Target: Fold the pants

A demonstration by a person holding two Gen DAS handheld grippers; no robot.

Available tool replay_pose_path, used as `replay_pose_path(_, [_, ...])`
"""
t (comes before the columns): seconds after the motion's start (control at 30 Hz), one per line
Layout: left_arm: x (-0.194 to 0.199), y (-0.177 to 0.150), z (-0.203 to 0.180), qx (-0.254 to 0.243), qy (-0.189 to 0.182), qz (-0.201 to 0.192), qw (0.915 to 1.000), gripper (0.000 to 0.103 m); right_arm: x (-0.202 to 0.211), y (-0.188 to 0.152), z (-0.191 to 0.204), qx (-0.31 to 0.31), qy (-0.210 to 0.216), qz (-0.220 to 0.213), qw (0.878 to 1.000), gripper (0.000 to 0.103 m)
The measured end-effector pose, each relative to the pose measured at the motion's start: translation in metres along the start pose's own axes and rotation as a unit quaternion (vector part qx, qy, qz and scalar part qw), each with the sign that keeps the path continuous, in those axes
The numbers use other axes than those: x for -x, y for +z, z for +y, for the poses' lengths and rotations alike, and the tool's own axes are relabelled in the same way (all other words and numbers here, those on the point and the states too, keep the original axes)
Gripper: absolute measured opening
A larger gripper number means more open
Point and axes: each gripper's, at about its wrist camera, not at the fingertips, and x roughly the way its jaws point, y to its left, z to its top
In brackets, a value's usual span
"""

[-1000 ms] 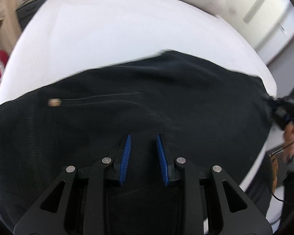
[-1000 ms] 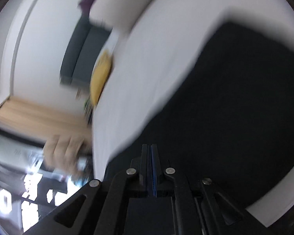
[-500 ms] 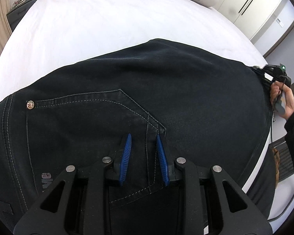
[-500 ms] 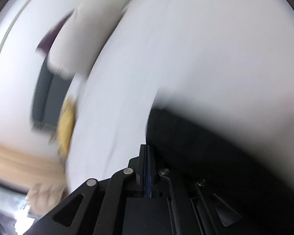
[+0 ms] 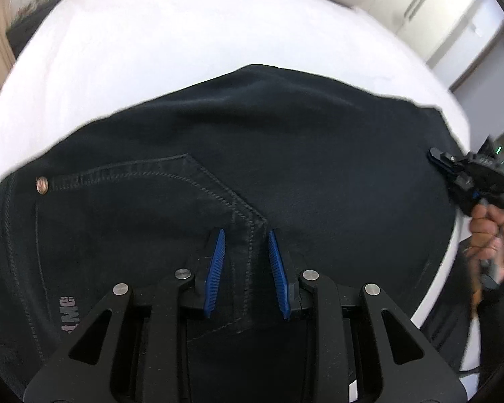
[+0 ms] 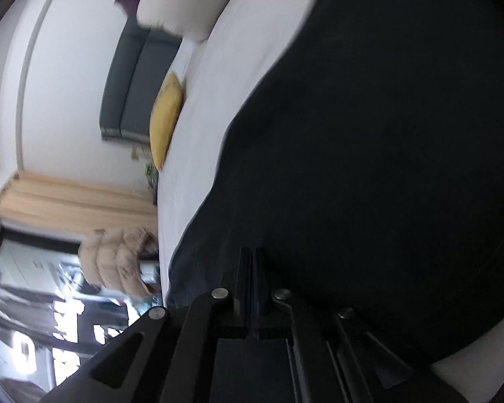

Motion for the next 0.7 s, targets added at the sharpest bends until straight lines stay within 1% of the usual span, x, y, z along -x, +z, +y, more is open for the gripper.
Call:
replay_pose_path(0.03, [0.002,-0.001,0.010,0.018,-0.016,-0.002,0.9997,0.026,0.006,0.014,-0.005,-0.011,-0.002,-0.019,1.000,0.000])
replay_pose_path(0.1, [0.006,-0.004,0.029,0.045,-0.036,-0.006,0.9983,0.026,0.036,0.050,-0.019,-0.021,-0.030,-0.076,0.996,0.000])
replay_pose_path(0.2, [0.016,-0.014,0.059,0.090,-0.064,-0.025,0.9936,0.026,0.087,0.093,-0.055,-0.065,-0.043,-0.148,0.986,0.000])
replay_pose_path(0.27, [0.026,-0.024,0.077,0.116,-0.067,-0.041,0.9901,0.026,0.116,0.118,-0.063,-0.066,-0.075,-0.179,0.979,0.000])
replay_pose_path(0.3, [0.033,-0.030,0.091,0.131,-0.059,-0.052,0.9883,0.026,0.128,0.127,-0.056,-0.054,-0.106,-0.191,0.974,0.000])
replay_pose_path(0.33, [0.040,-0.035,0.097,0.139,-0.050,-0.059,0.9873,0.026,0.136,0.131,-0.047,-0.042,-0.134,-0.198,0.970,0.015])
replay_pose_path(0.37, [0.051,-0.041,0.107,0.150,-0.042,-0.069,0.9853,0.026,0.145,0.135,-0.035,-0.030,-0.168,-0.205,0.964,0.023])
replay_pose_path(0.4, [0.057,-0.044,0.111,0.154,-0.041,-0.076,0.9842,0.026,0.153,0.131,-0.022,-0.020,-0.174,-0.211,0.962,0.042])
replay_pose_path(0.43, [0.066,-0.045,0.113,0.156,-0.027,-0.085,0.9837,0.026,0.165,0.125,-0.009,-0.006,-0.160,-0.217,0.963,0.059])
replay_pose_path(0.47, [0.072,-0.044,0.111,0.154,-0.003,-0.092,0.9838,0.026,0.170,0.109,0.003,0.007,-0.151,-0.222,0.963,0.065])
replay_pose_path(0.5, [0.078,-0.041,0.107,0.149,0.009,-0.101,0.9837,0.026,0.175,0.097,0.013,0.020,-0.149,-0.227,0.962,0.071])
replay_pose_path(0.53, [0.087,-0.027,0.108,0.145,-0.002,-0.112,0.9830,0.026,0.176,0.085,0.019,0.028,-0.149,-0.231,0.961,0.071])
replay_pose_path(0.57, [0.090,-0.023,0.102,0.143,-0.017,-0.122,0.9819,0.026,0.178,0.070,0.022,0.030,-0.140,-0.232,0.962,0.071])
replay_pose_path(0.6, [0.090,-0.015,0.091,0.136,-0.040,-0.131,0.9812,0.026,0.155,0.054,0.031,0.020,-0.132,-0.230,0.964,0.071])
replay_pose_path(0.63, [0.087,-0.010,0.081,0.127,-0.052,-0.130,0.9821,0.026,0.165,0.046,0.018,0.000,-0.123,-0.230,0.966,0.071])
replay_pose_path(0.7, [0.072,0.002,0.056,0.104,-0.071,-0.116,0.9853,0.026,0.158,0.028,0.000,-0.041,-0.097,-0.232,0.967,0.071])
